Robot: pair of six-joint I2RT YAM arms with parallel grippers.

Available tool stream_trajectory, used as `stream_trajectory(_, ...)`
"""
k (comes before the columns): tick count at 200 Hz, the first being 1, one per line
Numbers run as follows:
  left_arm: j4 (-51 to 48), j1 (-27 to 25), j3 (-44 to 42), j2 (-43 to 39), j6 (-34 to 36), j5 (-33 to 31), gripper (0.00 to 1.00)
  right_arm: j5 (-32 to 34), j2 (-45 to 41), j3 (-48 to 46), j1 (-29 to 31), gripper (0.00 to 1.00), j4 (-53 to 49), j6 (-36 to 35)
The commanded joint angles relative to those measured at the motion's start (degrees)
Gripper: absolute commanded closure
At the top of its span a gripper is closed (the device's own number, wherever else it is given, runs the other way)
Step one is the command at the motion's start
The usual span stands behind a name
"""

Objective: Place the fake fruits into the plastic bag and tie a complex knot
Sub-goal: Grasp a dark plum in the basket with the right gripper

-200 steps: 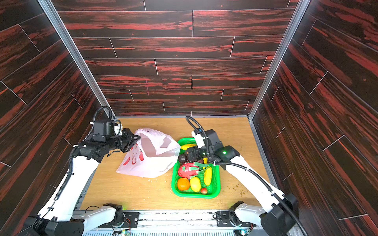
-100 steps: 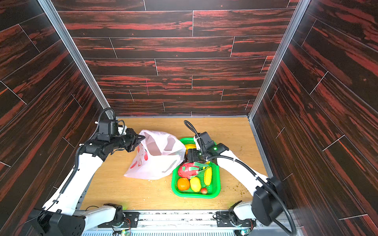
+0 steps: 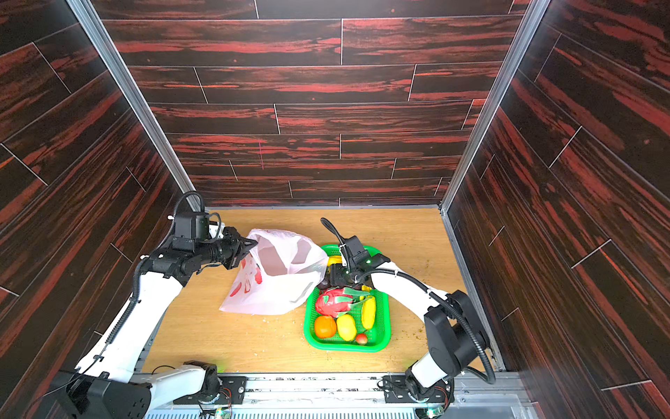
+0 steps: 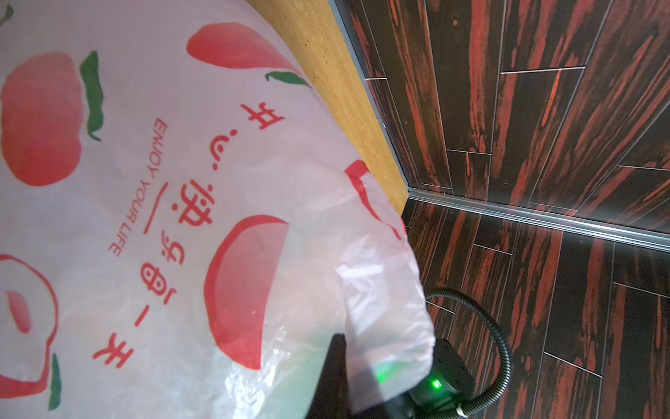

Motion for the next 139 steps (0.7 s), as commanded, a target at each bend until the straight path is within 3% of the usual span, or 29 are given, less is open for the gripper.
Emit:
stream_trajectory(1,0.50,0.04,-0.23,-1.19,-0.59,-0.13,1.00,0.79,1.94,-0.75,0.31,0.35,0.95,0.91)
stream_trajectory(75,0.47,-0.04,-0.25,-1.27,-0.67,-0.35,1.00,2.31,-3.21,-2.82,0.33,0.54,-0.09,0.55)
stream_trajectory(139,0.46,-0.11,-0.50,-1.89,-0.67,0.32,1.00,3.68,-11.42,-3.27,0.23,0.60,-0.89,-0.23)
